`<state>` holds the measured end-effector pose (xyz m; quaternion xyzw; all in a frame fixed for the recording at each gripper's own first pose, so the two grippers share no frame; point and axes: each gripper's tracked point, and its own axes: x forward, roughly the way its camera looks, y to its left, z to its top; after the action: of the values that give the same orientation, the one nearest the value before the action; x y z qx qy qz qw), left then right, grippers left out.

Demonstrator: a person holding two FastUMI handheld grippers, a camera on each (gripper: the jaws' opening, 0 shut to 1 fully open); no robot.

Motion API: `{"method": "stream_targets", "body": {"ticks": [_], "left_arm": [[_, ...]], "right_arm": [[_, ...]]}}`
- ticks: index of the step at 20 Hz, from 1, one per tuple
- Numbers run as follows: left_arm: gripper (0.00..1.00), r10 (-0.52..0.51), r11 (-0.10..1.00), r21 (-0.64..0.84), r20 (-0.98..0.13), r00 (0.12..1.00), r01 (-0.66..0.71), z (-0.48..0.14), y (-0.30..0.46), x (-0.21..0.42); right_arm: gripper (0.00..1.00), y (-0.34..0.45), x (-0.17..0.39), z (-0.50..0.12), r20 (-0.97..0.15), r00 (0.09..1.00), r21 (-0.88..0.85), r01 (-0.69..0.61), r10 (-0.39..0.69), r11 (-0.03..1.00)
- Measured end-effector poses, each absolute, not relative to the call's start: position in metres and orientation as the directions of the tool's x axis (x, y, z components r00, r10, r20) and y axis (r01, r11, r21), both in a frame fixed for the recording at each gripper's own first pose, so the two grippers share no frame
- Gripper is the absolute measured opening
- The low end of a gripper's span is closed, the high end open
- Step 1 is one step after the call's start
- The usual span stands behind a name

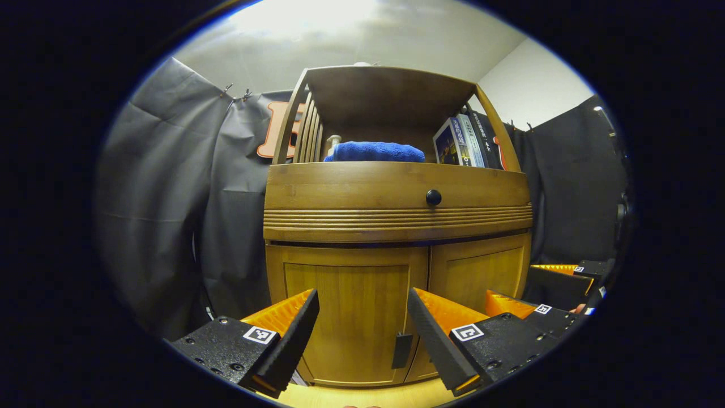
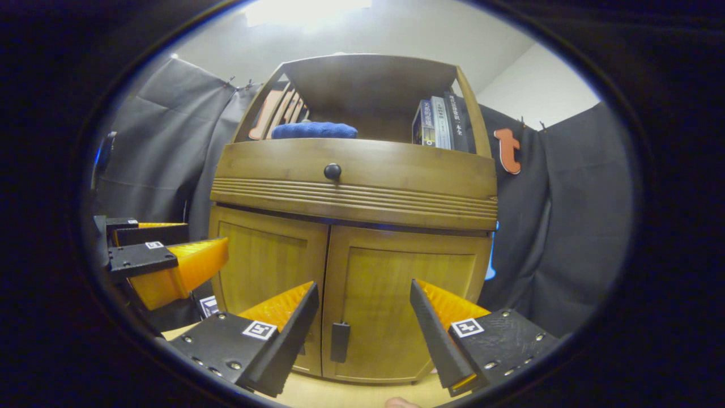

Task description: Open the right door of the double-door shoe cabinet with the right hand, and open the left door with the left hand.

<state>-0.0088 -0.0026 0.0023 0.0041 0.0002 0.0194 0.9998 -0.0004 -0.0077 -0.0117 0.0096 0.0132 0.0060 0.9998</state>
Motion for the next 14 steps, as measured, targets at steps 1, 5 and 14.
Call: {"method": "stream_targets", "body": {"ticks": [1,5,14], "left_arm": [[0.97,0.043,0.999,0.009,-0.001,0.999,-0.043,0.002,-0.002,-0.009],[0.96,0.058,0.998,0.007,-0.013,0.998,-0.058,-0.001,0.004,-0.007],[0.97,0.175,0.984,0.047,-0.034,0.984,-0.173,-0.005,0.059,-0.015]], "right_arm": [[0.95,-0.007,0.001,-0.011,-0.026,1.0,0.02,-0.013,0.013,1.0],[0.97,-0.005,0.007,-0.019,-0.036,0.999,0.026,-0.011,0.012,1.0],[0.76,0.025,0.048,-0.11,-0.279,0.96,0.064,-0.011,0.028,0.998]]}}
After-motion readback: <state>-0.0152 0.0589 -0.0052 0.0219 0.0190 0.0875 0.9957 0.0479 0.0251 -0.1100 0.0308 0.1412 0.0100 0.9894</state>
